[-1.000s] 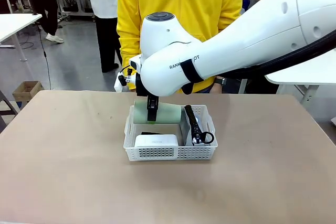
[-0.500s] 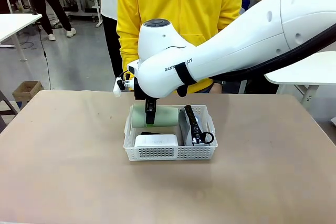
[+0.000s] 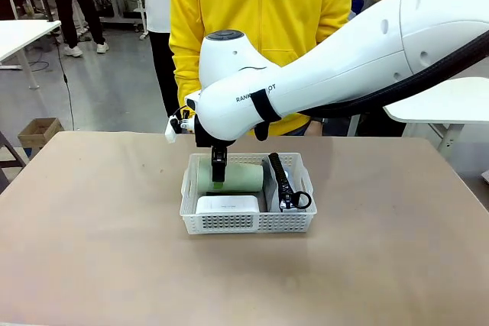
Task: Efficiently arrange items inside the basket to fit them all.
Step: Pick up the Reusable plastic cup and place it inside the Organizing basket.
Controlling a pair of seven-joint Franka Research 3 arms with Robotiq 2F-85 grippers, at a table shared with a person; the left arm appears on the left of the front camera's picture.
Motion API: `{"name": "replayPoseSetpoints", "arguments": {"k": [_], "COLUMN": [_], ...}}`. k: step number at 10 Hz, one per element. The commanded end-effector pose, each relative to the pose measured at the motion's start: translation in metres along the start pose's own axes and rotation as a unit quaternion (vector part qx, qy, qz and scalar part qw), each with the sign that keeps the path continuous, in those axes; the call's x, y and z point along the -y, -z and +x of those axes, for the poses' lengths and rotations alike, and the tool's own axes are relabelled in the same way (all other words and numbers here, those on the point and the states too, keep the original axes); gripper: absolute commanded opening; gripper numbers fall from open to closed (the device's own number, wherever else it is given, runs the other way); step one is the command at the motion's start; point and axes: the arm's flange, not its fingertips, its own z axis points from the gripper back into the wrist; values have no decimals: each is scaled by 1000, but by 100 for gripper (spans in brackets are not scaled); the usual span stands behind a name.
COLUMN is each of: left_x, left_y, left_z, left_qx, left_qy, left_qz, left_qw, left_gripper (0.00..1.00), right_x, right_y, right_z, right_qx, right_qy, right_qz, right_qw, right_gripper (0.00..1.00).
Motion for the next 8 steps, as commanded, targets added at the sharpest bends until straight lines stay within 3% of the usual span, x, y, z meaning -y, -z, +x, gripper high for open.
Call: {"name": "replayPoseSetpoints", "arguments": {"k": [1, 5, 7, 8], "left_x": [3, 3, 3, 3], "left_y": [1, 1, 1, 1], "left_z": [-1, -1, -1, -1], "left_qx": [-1, -1, -1, -1], "left_qy": [0, 0, 0, 0], "left_qz": [5, 5, 5, 5], "left_qw": [1000, 1000, 1000, 1000], "left_gripper": [100, 100, 100, 100], "right_x": [4, 2, -5, -8], "right_y": [-2, -16, -62, -98], "right_z": [4, -8, -39, -68], "right_qx": [12, 21, 32, 81], "right_qy": [0, 27, 35, 71], "right_qz": [11, -9, -25, 8], "right_qw": [1000, 999, 999, 994], "right_gripper": [100, 100, 100, 100]}}
